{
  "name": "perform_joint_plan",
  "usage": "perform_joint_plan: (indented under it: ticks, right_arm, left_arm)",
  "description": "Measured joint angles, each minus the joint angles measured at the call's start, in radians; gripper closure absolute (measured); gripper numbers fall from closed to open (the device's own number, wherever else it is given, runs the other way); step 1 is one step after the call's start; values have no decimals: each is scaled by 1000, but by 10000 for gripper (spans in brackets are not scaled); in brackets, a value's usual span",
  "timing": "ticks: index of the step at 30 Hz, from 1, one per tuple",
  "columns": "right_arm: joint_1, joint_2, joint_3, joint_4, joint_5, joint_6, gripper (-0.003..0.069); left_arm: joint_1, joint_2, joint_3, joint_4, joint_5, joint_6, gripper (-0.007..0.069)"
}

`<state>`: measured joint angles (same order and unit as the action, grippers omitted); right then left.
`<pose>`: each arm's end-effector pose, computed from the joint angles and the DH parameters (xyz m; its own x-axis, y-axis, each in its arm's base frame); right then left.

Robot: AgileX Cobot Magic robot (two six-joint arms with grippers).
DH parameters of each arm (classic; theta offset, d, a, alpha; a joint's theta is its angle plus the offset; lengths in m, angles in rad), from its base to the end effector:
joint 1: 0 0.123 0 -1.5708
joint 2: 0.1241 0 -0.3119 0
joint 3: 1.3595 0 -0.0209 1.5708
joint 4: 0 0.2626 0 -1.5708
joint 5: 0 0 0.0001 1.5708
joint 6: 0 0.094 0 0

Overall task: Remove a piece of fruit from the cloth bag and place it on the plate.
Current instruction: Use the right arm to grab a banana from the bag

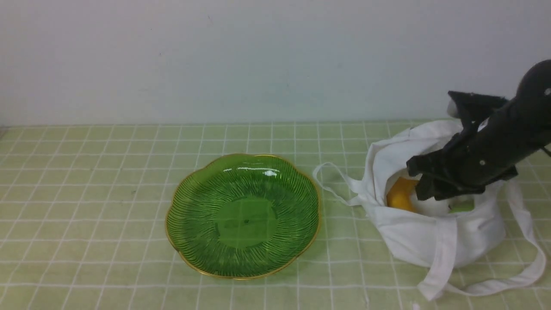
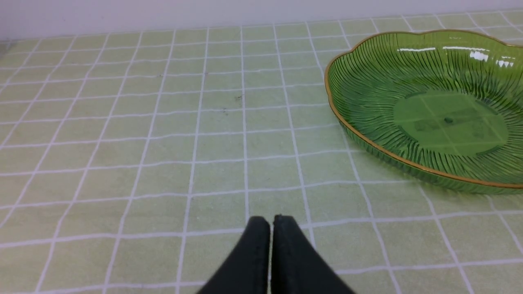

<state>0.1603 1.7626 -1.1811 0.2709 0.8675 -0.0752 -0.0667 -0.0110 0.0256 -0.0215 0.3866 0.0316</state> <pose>0.3510 0.0762 0.2236 -0.9774 -0.0565 -0.2039 -0.1022 0.9699 0.2209 0.0397 -0.0034 0.1690 -0.3072 0.0322 -0.9511 0.0779 0.9969 0.0086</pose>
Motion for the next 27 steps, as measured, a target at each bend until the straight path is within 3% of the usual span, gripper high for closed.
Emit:
perform_joint_plan:
  ticks: [6,11,20,27]
  right_arm:
    - [3,56,-6,-117,115,100,218]
    - [8,57,-6,-128,172,115,139]
    - [92,70,-7,-194,224,153,121]
    - [105,129,-9,-245,227,215,123]
  left_arm:
    - [0,0,0,0,0,0,633]
    - [0,0,0,0,0,0,633]
    - [0,0,0,0,0,0,633]
    - [0,0,0,0,0,0,633]
